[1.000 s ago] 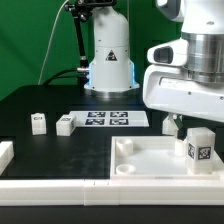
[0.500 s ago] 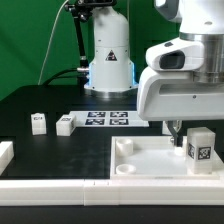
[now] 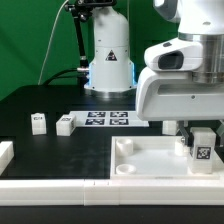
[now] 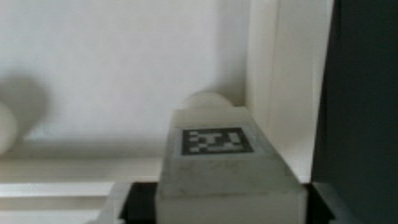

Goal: Assemble one leg

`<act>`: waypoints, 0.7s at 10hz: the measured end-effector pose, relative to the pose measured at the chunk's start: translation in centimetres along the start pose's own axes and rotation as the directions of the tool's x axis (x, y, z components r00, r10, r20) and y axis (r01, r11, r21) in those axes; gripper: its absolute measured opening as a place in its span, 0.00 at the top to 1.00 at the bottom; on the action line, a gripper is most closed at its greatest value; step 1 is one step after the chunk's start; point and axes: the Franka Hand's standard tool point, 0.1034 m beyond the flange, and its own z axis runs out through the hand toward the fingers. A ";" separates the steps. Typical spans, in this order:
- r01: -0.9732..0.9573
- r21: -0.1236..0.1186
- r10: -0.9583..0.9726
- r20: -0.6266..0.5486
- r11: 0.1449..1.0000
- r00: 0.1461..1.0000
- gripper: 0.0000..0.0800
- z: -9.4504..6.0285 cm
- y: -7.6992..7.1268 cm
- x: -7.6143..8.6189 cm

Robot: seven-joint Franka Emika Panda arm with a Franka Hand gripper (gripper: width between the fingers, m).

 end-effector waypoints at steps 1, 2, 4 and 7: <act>-0.118 0.001 0.118 0.000 0.993 0.993 0.64 0.0 0.0 0.0; -0.240 0.001 0.240 0.001 0.971 0.971 0.64 0.0 0.0 0.0; -0.465 0.012 0.465 0.007 0.885 0.885 0.64 0.0 0.1 0.1; -0.734 0.010 0.734 0.005 0.679 0.679 0.64 0.0 0.0 0.1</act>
Offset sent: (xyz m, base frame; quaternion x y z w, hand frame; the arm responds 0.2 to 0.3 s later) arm -0.0029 -0.0059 -0.0025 0.0005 -0.0035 0.3053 0.9522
